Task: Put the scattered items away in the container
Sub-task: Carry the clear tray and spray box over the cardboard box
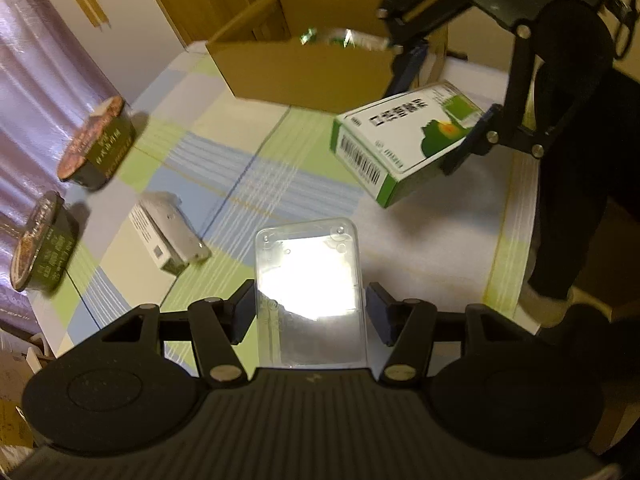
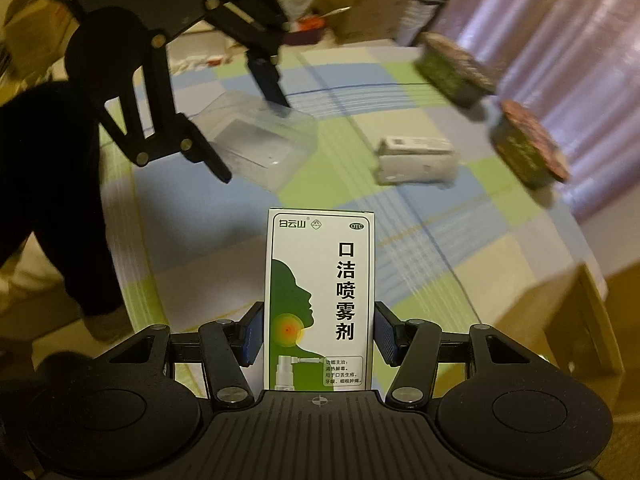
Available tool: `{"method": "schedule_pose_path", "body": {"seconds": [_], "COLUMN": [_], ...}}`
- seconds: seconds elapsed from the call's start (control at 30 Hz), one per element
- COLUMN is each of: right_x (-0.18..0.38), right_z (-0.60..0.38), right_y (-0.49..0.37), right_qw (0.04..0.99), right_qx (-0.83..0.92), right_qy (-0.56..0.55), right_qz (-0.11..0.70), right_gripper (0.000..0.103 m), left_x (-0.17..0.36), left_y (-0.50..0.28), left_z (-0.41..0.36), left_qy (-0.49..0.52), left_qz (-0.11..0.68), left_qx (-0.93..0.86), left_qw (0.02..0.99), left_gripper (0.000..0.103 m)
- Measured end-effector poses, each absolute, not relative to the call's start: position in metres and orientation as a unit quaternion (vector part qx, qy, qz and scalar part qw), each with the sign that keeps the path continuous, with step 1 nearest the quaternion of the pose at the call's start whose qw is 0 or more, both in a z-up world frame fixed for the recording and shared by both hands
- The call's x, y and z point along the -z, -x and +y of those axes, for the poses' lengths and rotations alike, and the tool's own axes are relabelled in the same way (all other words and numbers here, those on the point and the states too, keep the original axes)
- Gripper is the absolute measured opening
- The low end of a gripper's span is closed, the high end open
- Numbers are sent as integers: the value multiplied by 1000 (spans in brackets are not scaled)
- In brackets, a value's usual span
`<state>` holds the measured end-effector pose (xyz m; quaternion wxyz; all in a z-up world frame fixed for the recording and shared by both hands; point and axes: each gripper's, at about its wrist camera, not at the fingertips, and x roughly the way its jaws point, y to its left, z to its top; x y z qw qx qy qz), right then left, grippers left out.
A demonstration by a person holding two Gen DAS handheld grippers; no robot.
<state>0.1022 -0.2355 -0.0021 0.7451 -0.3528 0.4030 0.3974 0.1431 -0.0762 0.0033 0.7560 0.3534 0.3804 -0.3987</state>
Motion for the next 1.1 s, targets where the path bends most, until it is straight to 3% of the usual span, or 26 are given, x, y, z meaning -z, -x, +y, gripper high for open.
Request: {"method": "schedule_pose_path", "body": {"seconds": [0.53,1.1], "right_x": [-41,-45], "right_z": [-336,-389], "right_y": [-77,-84], "right_qw": [819,851], "right_qx": [-291,-215], "right_qy": [270,225], "right_qz": [414,422], "right_gripper": [58,58], "left_x": [-45,-46], "left_y": [-127,-138], "left_z": [-148,-207], "left_qy": [-260,-261], "left_qz": [361,364], "left_qx": [404,419], "left_qw": [799,790], "left_gripper": [54,54]}}
